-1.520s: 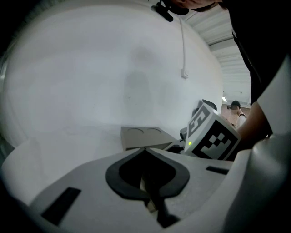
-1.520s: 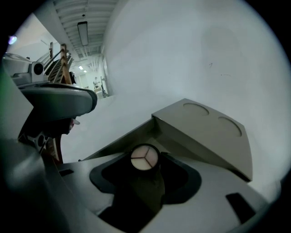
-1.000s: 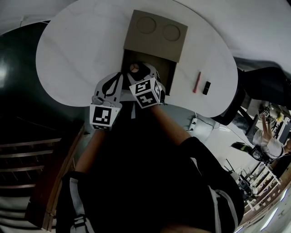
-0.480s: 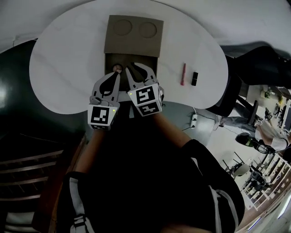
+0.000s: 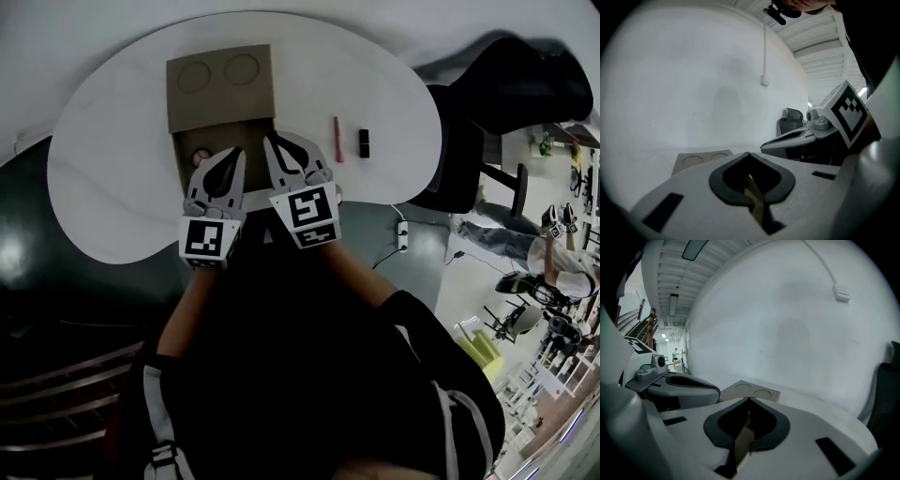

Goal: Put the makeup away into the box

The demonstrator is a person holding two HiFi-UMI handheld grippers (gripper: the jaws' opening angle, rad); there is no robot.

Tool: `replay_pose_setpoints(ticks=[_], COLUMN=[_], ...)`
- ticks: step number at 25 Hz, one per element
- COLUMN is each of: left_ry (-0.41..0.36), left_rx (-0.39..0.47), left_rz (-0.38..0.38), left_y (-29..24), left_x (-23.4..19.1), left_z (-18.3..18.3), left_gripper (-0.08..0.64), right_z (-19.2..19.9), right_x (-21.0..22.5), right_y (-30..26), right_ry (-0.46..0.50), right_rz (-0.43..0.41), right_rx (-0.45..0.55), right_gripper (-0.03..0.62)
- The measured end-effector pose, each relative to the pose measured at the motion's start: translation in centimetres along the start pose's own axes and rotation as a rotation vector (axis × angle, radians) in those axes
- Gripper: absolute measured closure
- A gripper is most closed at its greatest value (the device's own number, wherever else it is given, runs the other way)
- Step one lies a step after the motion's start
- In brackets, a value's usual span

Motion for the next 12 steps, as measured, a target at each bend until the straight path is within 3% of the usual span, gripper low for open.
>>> replay_pose_setpoints(ticks=[12], left_ry=[-0.036], left_rx=[0.004], left_rz=[0.133], left_y=[-4.6], left_x=[6.1], left_z=[-2.3], left_gripper=[0.557], right_z=[1.9], right_x=[5.7], right_y=[5.9], right_ry=[-0.054], right_rz=[0.146], right_rx=[0.038], right_gripper=[0.569])
Point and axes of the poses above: the fingertips, and each gripper's own axes: y backward along the fingers, x to its right, z out of its underside, the point moved 8 cm from there along y, backward along the fingers, and after that the axes turned 5 degrees about -z, right-handed, at the moved point
